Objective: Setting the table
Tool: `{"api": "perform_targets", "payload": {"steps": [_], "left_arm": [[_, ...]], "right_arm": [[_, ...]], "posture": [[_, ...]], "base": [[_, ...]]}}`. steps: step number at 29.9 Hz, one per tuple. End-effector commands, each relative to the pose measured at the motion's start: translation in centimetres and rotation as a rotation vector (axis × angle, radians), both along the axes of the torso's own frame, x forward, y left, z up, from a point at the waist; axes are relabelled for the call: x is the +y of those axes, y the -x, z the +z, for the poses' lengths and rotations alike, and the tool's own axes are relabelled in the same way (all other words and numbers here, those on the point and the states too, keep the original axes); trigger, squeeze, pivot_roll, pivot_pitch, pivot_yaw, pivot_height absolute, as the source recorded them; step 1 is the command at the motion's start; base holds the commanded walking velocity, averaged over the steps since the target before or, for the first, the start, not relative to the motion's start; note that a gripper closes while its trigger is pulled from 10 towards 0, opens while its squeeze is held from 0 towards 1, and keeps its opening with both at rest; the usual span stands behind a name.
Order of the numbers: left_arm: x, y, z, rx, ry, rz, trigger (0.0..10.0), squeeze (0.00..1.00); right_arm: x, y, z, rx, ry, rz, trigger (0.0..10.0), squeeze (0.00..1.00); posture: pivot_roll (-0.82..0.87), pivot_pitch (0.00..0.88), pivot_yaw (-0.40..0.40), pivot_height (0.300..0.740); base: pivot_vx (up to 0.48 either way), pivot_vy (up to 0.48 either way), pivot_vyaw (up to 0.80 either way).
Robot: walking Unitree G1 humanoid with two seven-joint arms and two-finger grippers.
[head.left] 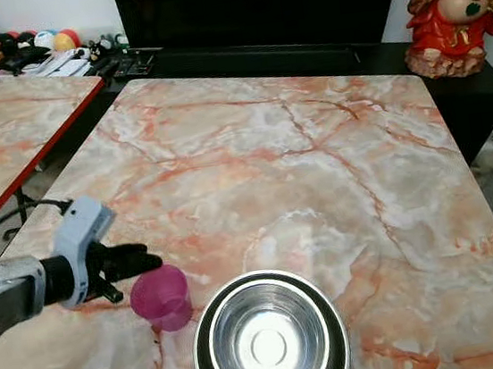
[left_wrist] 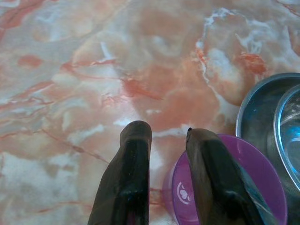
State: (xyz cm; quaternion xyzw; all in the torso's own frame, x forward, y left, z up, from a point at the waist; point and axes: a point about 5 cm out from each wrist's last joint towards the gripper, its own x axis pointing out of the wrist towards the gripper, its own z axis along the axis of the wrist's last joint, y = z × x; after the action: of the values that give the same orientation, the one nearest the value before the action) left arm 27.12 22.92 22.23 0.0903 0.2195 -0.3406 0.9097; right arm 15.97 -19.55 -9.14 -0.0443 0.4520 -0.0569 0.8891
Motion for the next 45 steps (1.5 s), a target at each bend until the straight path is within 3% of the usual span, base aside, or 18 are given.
{"api": "perform_targets", "payload": {"steps": [1,4,8,9,11,14,16,21,24,27,29,36,45], "left_arm": [[0.4,0.5,0.7,-0.016,0.001,-0.018,10.0,0.00],[0.5,0.6,1.0,-0.031,-0.005,-0.022,10.0,0.00],[1.4,-0.9,3.4,-0.229,0.070,0.112,10.0,0.00],[1.8,-1.4,3.9,-0.304,0.092,0.192,10.0,0.00],[2.0,-1.6,4.1,-0.358,0.110,0.239,10.0,0.00],[2.6,-2.0,4.0,-0.440,0.104,0.375,10.0,0.00],[3.0,-2.1,3.5,-0.524,0.033,0.461,10.0,0.00],[2.9,-1.9,1.7,-0.674,0.035,0.677,10.0,0.00],[2.0,-1.5,1.0,-0.707,0.009,0.648,10.0,0.00],[1.6,-1.0,0.6,-0.738,0.042,0.679,10.0,0.00],[1.7,-1.0,0.6,-0.745,0.086,0.713,10.0,0.00],[2.1,-1.1,0.3,-0.784,0.114,0.776,10.0,0.00],[1.7,-1.4,-0.1,-0.800,0.129,0.792,10.0,0.00]], "right_arm": [[-0.1,0.6,-0.3,0.019,0.001,-0.006,10.0,0.00],[0.1,0.7,-0.3,0.021,0.000,-0.004,10.0,0.00],[0.1,0.8,-0.4,0.028,-0.002,-0.003,10.0,0.00],[0.0,0.8,-0.4,0.030,-0.002,-0.003,10.0,0.00],[0.0,0.8,-0.4,0.031,-0.002,-0.003,10.0,0.00],[-0.2,0.8,-0.4,0.034,-0.001,-0.002,10.0,0.00],[-0.3,0.9,-0.4,0.037,-0.001,0.000,10.0,0.00],[-0.4,1.0,-0.4,0.042,-0.001,-0.001,10.0,0.00],[-0.5,1.1,-0.4,0.045,-0.001,-0.003,10.0,0.00],[-0.5,1.1,-0.4,0.047,0.002,-0.004,10.0,0.00],[-0.4,1.0,-0.4,0.043,0.001,-0.002,10.0,0.00],[0.1,0.9,-0.4,0.040,0.008,0.034,10.0,0.00],[0.6,1.2,-0.6,0.058,0.010,0.072,10.0,0.00]], "posture": [[0.13,0.139,0.003,0.740],[0.13,0.140,0.003,0.740],[0.13,0.140,0.001,0.740],[0.13,0.138,0.001,0.740],[0.13,0.139,-0.002,0.740],[0.13,0.140,-0.003,0.740],[0.13,0.140,-0.005,0.740],[0.12,0.133,-0.004,0.740],[0.11,0.133,-0.004,0.740],[0.11,0.128,0.000,0.740],[0.11,0.128,0.000,0.740],[0.11,0.111,0.005,0.740],[0.11,0.096,0.000,0.740]], "base": [[0.000,0.000,0.00],[0.000,0.000,0.00],[0.000,0.000,0.00],[0.000,0.000,0.00],[0.000,0.000,0.00],[0.000,0.000,0.00],[0.000,0.000,0.00],[0.000,0.000,0.00],[0.000,0.000,0.00],[0.000,0.000,0.00],[0.000,0.000,0.00],[0.000,0.000,0.00],[0.000,0.480,0.00]]}}
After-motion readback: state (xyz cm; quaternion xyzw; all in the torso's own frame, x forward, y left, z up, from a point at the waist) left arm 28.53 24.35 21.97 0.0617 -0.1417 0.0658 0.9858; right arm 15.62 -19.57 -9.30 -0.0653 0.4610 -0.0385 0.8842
